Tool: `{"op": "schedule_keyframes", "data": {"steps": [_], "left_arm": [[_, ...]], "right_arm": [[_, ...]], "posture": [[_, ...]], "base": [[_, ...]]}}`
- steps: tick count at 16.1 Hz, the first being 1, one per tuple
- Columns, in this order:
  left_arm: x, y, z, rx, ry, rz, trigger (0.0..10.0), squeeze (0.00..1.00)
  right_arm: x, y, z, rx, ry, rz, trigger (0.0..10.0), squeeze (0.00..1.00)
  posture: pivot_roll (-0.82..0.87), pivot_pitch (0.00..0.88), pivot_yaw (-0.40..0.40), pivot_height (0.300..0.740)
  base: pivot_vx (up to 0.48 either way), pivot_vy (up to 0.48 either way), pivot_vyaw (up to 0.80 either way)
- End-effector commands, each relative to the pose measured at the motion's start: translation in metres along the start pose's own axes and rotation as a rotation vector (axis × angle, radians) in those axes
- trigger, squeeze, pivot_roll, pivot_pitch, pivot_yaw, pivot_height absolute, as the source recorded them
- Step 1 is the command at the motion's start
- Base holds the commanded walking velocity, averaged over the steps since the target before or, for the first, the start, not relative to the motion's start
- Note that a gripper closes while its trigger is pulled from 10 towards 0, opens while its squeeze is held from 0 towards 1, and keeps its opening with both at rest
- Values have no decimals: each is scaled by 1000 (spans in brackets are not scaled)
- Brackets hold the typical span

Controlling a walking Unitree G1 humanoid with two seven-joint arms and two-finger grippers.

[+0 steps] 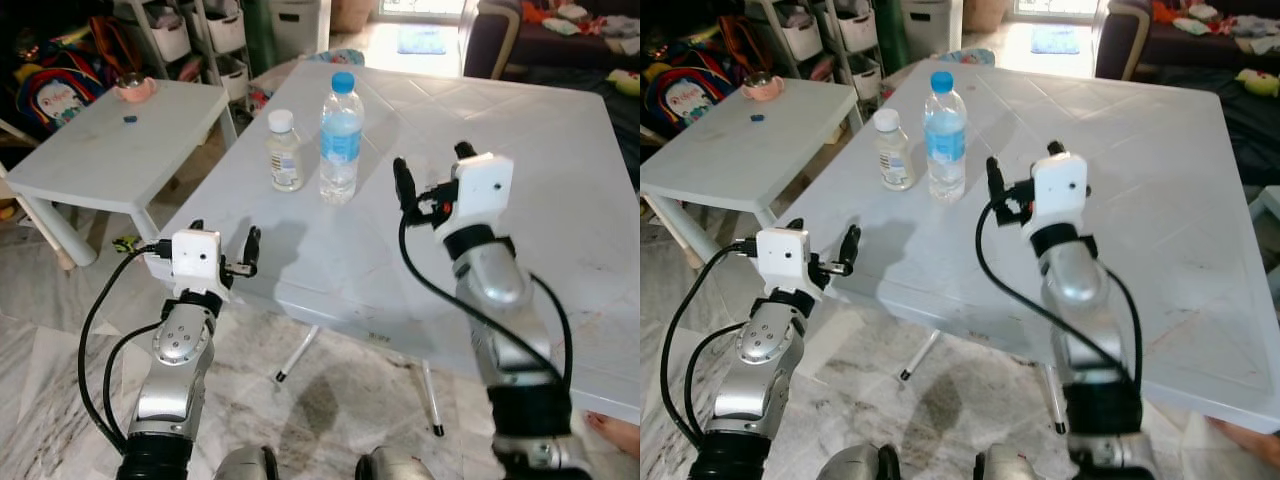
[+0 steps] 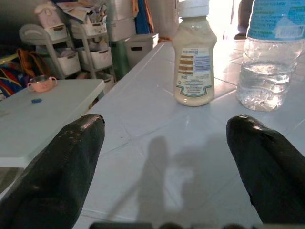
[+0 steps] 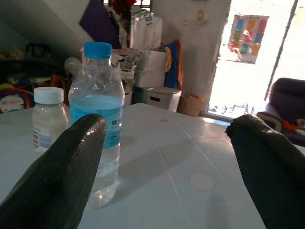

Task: Restocking fridge

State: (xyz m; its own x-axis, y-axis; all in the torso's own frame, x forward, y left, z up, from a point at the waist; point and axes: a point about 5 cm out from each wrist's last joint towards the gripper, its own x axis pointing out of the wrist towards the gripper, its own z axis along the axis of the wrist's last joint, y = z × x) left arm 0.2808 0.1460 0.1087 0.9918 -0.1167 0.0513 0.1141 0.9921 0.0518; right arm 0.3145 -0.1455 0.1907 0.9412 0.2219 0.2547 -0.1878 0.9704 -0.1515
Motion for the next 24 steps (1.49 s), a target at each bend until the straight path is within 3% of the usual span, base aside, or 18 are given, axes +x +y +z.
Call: {"op": "schedule_keyframes", "data": {"steps": [1,6,11,17,24], "left_arm": [[-2,2,1,21,4,6,10000,0],[1,5,5,40,-4,6,10000,0],[-3,8,7,51,-2,10,10000,0],[-2,11,9,67,5,-12,10000,0],[-7,14,9,86,21,-14,10000,0]], "right_arm": [[10,-2,9,10,-44,36,10000,0],[41,-9,27,-21,-112,113,10000,0],[56,-8,37,-73,-176,125,10000,0],[74,-25,38,-98,-144,69,10000,0],[99,-16,43,-105,-129,150,10000,0]], "posture": [[-78,76,50,740],[-51,83,55,740],[-30,83,64,740],[-23,88,77,740],[20,111,86,740]], "base": [[0,0,0],[0,0,0],[0,0,474],[0,0,0],[0,0,0]]}}
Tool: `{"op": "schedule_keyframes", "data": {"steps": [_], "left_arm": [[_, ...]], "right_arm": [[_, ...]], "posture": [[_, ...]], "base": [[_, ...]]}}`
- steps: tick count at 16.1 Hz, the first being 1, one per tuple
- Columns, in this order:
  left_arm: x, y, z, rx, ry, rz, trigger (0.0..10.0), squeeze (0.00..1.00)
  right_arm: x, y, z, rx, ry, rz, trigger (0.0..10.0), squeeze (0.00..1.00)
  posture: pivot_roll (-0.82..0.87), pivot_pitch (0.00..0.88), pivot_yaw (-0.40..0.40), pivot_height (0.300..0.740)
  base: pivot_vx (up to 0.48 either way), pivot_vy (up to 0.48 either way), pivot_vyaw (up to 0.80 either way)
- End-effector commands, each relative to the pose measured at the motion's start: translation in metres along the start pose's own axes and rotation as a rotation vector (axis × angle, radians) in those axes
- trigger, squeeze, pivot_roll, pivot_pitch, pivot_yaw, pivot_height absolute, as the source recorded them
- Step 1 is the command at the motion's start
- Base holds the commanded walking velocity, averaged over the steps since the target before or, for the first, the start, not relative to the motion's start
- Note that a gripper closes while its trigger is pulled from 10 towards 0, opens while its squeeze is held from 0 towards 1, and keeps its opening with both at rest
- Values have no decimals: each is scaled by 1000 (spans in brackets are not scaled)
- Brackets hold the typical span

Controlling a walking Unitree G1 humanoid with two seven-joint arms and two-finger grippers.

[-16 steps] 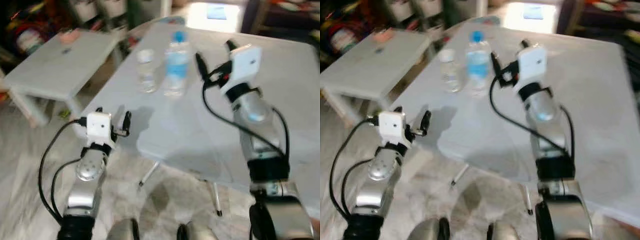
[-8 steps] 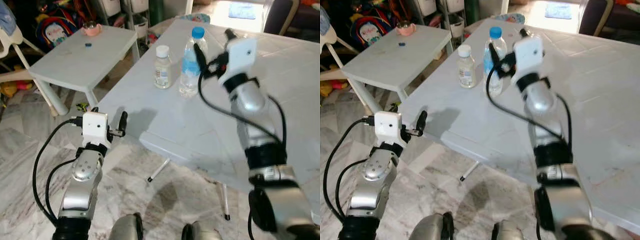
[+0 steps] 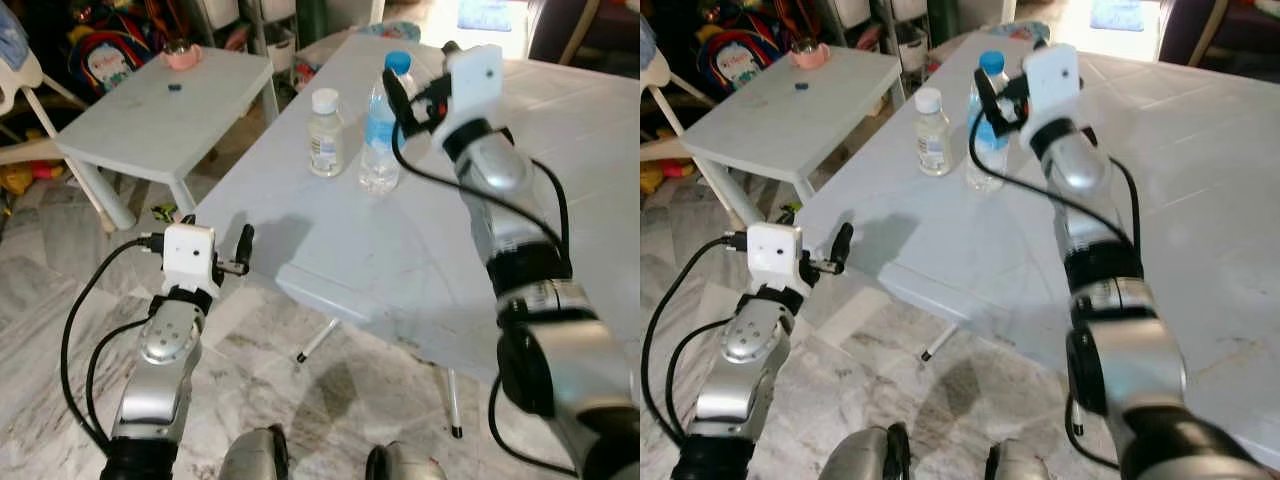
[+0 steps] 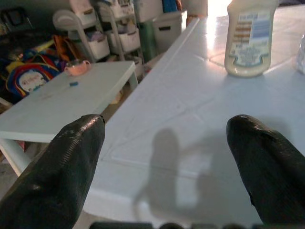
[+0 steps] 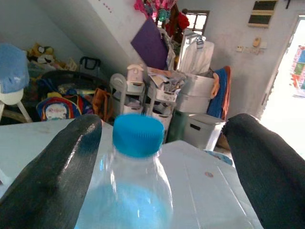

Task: Restocking fridge

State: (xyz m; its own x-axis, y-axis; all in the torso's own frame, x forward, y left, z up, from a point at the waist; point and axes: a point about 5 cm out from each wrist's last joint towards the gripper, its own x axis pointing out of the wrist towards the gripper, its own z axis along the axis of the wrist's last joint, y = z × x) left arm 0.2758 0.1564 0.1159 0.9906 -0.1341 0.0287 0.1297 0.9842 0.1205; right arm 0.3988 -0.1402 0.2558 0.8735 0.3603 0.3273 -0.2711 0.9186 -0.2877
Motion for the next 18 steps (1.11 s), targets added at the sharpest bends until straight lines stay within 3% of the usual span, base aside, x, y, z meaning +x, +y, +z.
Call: {"op": "schedule_keyframes", "data": {"steps": [1,7,8,9,18], "left_arm": [[-3,6,2,25,3,5,10000,0],[-5,9,4,43,14,-4,10000,0],[-6,9,5,44,14,-5,10000,0],[-5,9,6,45,15,-7,10000,0],[-3,4,5,32,24,-18,10000,0]], "right_arm": [[7,5,5,-4,-14,28,10000,0],[18,16,0,21,57,89,10000,0],[19,17,0,14,58,93,1294,0],[20,17,0,-10,61,102,0,0],[19,9,1,-118,54,78,627,0]], "posture": [[29,114,90,740],[57,123,101,740],[60,125,102,740],[61,126,101,740],[43,125,94,740]], "base": [[0,0,0],[0,0,0],[0,0,0],[0,0,0],[0,0,0]]}}
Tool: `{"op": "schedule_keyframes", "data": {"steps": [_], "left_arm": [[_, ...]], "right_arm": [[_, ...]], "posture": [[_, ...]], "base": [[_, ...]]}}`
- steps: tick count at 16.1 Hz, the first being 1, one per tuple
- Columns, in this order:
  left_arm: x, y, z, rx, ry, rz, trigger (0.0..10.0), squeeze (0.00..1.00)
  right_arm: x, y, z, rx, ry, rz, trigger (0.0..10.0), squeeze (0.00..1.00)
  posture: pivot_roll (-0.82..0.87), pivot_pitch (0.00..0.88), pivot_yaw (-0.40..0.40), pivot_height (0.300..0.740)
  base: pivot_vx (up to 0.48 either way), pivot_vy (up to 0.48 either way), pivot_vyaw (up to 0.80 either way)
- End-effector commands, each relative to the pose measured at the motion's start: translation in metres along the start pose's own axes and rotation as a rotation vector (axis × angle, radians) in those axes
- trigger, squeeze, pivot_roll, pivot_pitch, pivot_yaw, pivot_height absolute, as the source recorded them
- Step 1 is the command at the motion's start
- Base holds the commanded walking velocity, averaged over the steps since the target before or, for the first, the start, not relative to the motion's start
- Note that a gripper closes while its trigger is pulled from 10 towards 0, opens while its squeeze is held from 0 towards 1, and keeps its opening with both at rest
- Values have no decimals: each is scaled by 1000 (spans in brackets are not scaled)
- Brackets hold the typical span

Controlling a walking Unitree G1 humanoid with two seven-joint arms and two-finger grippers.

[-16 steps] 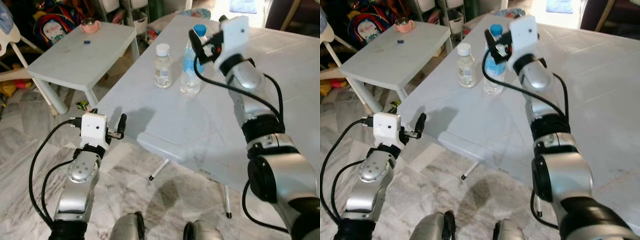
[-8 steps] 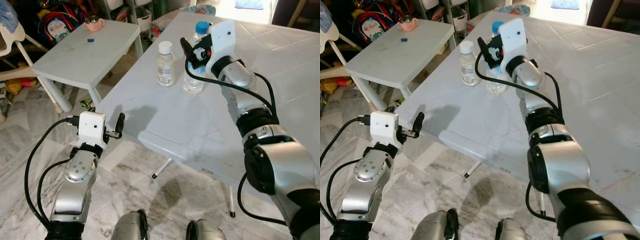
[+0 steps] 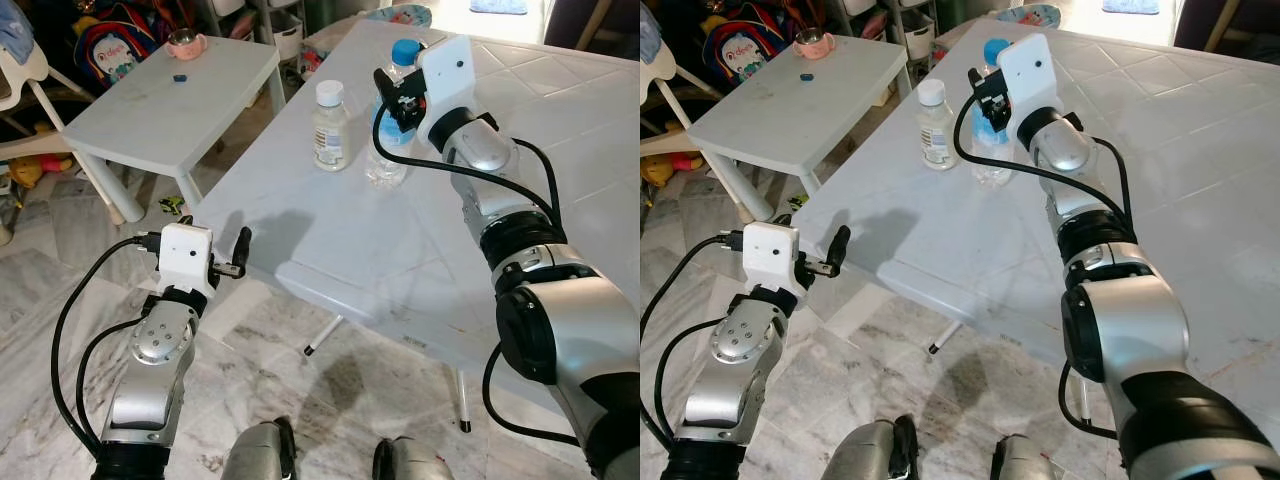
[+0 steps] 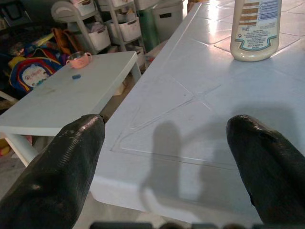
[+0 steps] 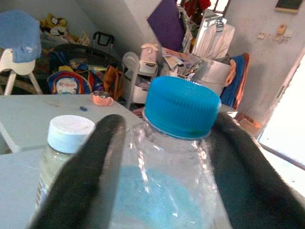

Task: Restocking fridge

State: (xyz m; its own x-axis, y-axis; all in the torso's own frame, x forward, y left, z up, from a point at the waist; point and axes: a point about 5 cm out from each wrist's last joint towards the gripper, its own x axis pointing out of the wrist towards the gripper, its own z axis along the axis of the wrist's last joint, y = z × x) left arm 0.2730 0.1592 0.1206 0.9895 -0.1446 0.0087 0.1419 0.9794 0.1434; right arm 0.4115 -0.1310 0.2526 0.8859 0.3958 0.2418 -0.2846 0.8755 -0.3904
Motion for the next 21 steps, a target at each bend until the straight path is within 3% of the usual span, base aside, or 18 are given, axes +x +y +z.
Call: {"op": "schedule_keyframes", "data": {"steps": [1,2,9,12,13,14,15,18,20,21], "left_arm": [[0,0,1,10,4,-8,10000,0],[1,1,1,10,3,-6,10000,0],[2,1,4,16,-6,-1,10000,0],[2,6,13,34,-24,16,10000,0],[0,8,10,23,-18,35,10000,0],[-3,5,3,4,6,56,10000,0],[-4,2,1,-6,12,55,10000,0],[-6,-10,-3,-29,27,40,10000,0],[-1,-12,-6,-43,35,48,10000,0],[2,-11,-6,-48,34,55,10000,0]], "right_arm": [[6,1,10,-24,-22,14,667,0],[6,1,11,-30,-30,11,157,0],[7,2,17,-34,-65,11,235,0],[5,0,24,31,-122,22,549,0],[0,2,20,79,-122,20,1059,0],[-9,9,10,135,-112,25,4078,0],[-15,13,6,157,-107,25,10000,0],[-45,32,-2,196,-115,7,10000,0],[-78,42,-9,291,-63,-91,10000,0],[-92,46,-13,275,-39,-117,10000,0]], "posture": [[44,124,91,740],[44,124,88,740],[45,141,93,740],[36,167,82,740],[27,160,74,740],[21,150,64,740],[15,140,55,740],[-11,104,37,740],[-32,87,26,740],[-42,91,30,740]], "base": [[0,0,0],[0,0,0],[0,0,0],[0,0,0],[0,0,0],[0,0,0],[0,0,0],[0,0,0],[0,0,0],[-259,0,0]]}}
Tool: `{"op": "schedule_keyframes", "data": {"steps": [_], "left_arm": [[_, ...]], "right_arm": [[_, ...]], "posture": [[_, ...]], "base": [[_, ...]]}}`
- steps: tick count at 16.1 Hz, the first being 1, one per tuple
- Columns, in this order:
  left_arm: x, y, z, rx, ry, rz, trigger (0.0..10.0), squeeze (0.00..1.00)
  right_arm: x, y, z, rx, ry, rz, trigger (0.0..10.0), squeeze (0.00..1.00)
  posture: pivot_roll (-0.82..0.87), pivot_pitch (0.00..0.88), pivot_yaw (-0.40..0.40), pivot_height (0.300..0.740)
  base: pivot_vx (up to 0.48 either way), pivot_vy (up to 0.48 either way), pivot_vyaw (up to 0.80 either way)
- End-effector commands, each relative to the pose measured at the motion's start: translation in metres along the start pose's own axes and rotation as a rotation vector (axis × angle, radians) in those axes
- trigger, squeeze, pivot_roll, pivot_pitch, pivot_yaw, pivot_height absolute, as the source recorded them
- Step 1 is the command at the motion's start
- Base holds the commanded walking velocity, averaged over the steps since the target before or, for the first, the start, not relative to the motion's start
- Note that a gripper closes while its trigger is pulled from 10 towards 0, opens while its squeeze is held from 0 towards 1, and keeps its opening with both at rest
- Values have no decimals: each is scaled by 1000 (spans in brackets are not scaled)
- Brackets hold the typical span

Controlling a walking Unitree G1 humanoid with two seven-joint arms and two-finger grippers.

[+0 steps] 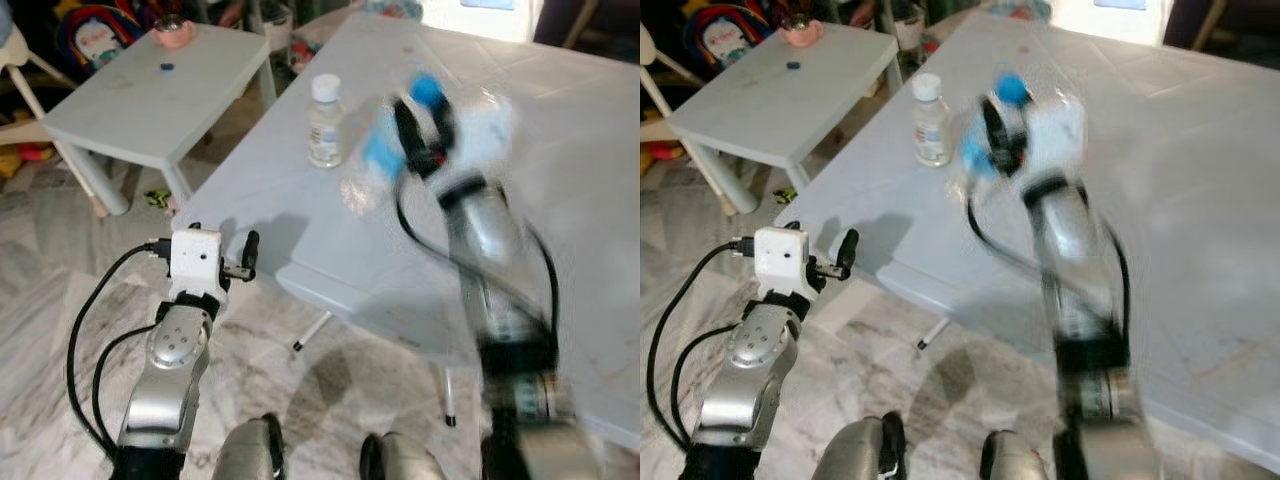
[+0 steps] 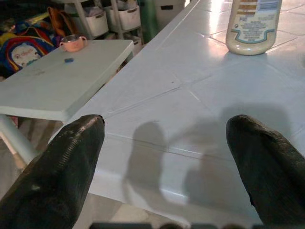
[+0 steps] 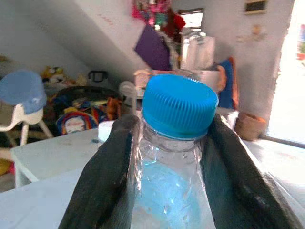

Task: Restocking fridge

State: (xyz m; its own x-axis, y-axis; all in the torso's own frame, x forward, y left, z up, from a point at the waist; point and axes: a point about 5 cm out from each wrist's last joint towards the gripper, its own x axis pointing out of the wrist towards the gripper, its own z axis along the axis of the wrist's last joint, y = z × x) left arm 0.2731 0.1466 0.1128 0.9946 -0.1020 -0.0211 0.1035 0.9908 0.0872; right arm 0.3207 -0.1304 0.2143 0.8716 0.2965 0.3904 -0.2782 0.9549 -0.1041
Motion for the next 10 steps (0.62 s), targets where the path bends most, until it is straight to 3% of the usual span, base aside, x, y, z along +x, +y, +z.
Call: {"op": "schedule_keyframes", "data": {"steps": [1,2,3,5,10], "left_arm": [[2,2,0,6,-2,19,10000,0],[3,2,0,5,-3,21,10000,0],[8,2,1,3,-9,22,10000,0],[13,1,0,4,-13,22,10000,0],[21,1,5,-2,-37,38,10000,0]], "right_arm": [[-8,-1,-15,8,104,-24,10000,0],[-12,-1,-17,26,122,-49,10000,0],[-28,7,-22,43,169,-77,10000,0],[-38,20,-27,43,207,-66,10000,0],[-46,29,-38,42,260,-48,10000,0]], "posture": [[-51,82,30,740],[-53,80,30,740],[-66,76,30,740],[-77,61,38,740],[-76,42,34,740]], "base": [[-259,0,0],[-262,0,0],[-270,0,0],[-268,0,0],[-279,0,0]]}}
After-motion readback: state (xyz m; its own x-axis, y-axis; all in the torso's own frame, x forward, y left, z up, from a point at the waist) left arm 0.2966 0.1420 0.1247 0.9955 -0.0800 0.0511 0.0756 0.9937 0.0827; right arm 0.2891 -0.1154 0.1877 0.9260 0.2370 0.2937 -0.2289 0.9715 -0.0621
